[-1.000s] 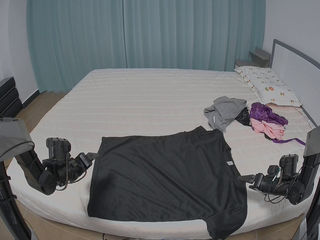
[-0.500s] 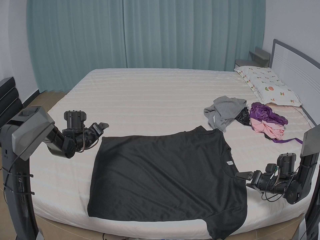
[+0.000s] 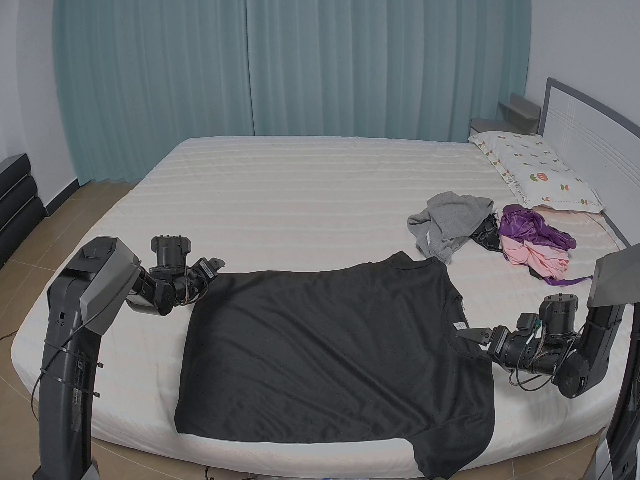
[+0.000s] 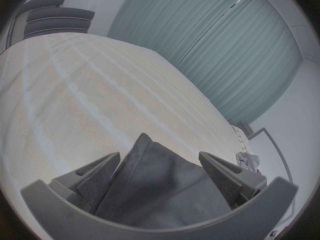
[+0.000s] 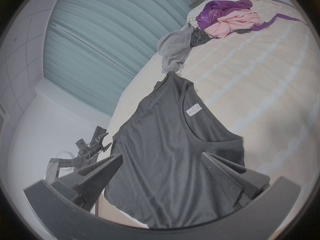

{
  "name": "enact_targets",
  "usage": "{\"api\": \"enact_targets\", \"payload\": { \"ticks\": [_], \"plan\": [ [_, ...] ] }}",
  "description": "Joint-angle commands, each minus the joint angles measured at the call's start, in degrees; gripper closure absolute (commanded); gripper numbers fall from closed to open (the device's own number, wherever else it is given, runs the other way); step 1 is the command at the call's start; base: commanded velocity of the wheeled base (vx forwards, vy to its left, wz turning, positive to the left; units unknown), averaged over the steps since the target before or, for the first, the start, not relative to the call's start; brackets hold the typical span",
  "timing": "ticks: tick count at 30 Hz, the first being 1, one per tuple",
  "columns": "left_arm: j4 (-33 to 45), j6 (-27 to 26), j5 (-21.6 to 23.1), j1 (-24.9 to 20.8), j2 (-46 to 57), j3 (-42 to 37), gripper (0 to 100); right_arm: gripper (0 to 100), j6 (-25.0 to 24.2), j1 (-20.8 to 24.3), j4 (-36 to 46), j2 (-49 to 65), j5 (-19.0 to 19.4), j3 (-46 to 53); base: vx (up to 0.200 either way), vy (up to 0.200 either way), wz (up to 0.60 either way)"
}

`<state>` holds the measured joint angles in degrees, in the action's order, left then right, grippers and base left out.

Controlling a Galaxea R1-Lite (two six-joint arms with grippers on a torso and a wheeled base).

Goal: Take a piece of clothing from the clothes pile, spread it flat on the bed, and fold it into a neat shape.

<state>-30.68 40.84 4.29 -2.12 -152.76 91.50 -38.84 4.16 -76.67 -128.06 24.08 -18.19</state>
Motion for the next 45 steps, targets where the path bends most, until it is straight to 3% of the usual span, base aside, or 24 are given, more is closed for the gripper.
{"api": "enact_targets", "payload": {
  "ticks": [1, 7, 8, 13, 15, 17, 18, 24, 36, 45],
  "plan": [
    [-0.1, 0.0, -0.1, 0.1, -3.1, 2.2, 0, 0, 0.0, 0.1, 2.0, -0.4, 0.0, -3.5, 0.000, 0.000, 0.00],
    [0.0, -0.1, -0.6, 0.0, -4.2, 4.1, 0, 0, 0.1, 0.2, 8.2, -0.5, -1.6, -10.9, 0.000, 0.000, 0.00],
    [-0.1, -0.1, -0.8, 0.0, -4.5, 4.6, 100, 0, 0.1, 0.2, 10.2, -0.6, -2.1, -13.1, 0.000, 0.000, 0.00],
    [-0.3, 0.0, -2.3, 0.0, -4.6, 5.4, 100, 0, 0.0, 0.2, 16.2, -2.6, -2.9, -21.5, 0.000, 0.000, 0.00],
    [-0.3, 0.1, -4.8, 0.1, -4.5, 6.9, 100, 0, 0.0, 0.3, 20.2, -5.2, -5.5, -28.7, 0.000, 0.000, 0.00],
    [-0.3, 0.1, -4.8, 0.1, -4.5, 6.9, 100, 0, 0.0, 0.3, 20.2, -5.2, -5.5, -28.7, 0.000, 0.000, 0.00],
    [-0.1, 0.1, -6.0, 0.1, -3.8, 7.6, 100, 0, 0.1, 0.4, 25.3, -9.1, -7.2, -37.4, 0.000, 0.000, 0.00],
    [0.0, 0.1, -6.1, 0.2, -1.5, 7.0, 100, 0, 0.0, 0.4, 37.3, -16.6, -7.8, -54.6, 0.000, 0.000, 0.00],
    [2.8, 0.4, -6.3, 0.3, 0.9, 5.7, 100, 0, 0.2, 1.6, 51.1, -31.5, -15.6, -86.0, 0.000, 0.000, 0.00],
    [2.7, 0.4, -6.3, -0.2, 0.5, 5.7, 100, 0, 0.3, 1.2, 55.7, -34.2, -17.1, -92.8, 0.000, 0.000, 0.00]
  ]
}}
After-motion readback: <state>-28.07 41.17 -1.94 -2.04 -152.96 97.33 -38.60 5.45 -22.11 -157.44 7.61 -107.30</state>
